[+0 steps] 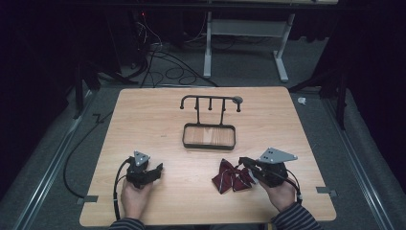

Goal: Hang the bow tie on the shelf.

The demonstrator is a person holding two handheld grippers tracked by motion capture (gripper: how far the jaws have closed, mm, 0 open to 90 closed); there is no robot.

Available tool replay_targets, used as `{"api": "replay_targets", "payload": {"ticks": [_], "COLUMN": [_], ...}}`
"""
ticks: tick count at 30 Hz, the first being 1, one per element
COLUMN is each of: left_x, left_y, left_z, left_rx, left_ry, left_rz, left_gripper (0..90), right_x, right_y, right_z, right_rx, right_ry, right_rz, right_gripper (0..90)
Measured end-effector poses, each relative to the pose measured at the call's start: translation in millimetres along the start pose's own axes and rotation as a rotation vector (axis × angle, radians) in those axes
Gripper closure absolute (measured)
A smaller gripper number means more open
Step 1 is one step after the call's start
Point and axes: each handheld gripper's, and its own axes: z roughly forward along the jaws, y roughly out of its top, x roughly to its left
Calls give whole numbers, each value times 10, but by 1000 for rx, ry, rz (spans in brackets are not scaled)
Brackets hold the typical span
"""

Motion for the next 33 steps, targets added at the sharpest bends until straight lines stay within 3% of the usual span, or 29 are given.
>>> {"api": "replay_targets", "payload": {"ticks": [10,19,33], "left_x": [-1,-3,0], "left_y": [1,1,0], "left_z": [0,0,0], "left_rx": [1,1,0], "left_ry": [0,1,0], "left_rz": [1,2,0], "left_gripper": [371,372,372], "right_x": [-87,-144,-232], "right_y": [268,462,723], "right_z": [-77,-122,-86], "right_rx": [-57,-91,-96], "right_ry": [62,85,109], "right_rz": [-13,-19,-34], "right_gripper": [875,876,877]}}
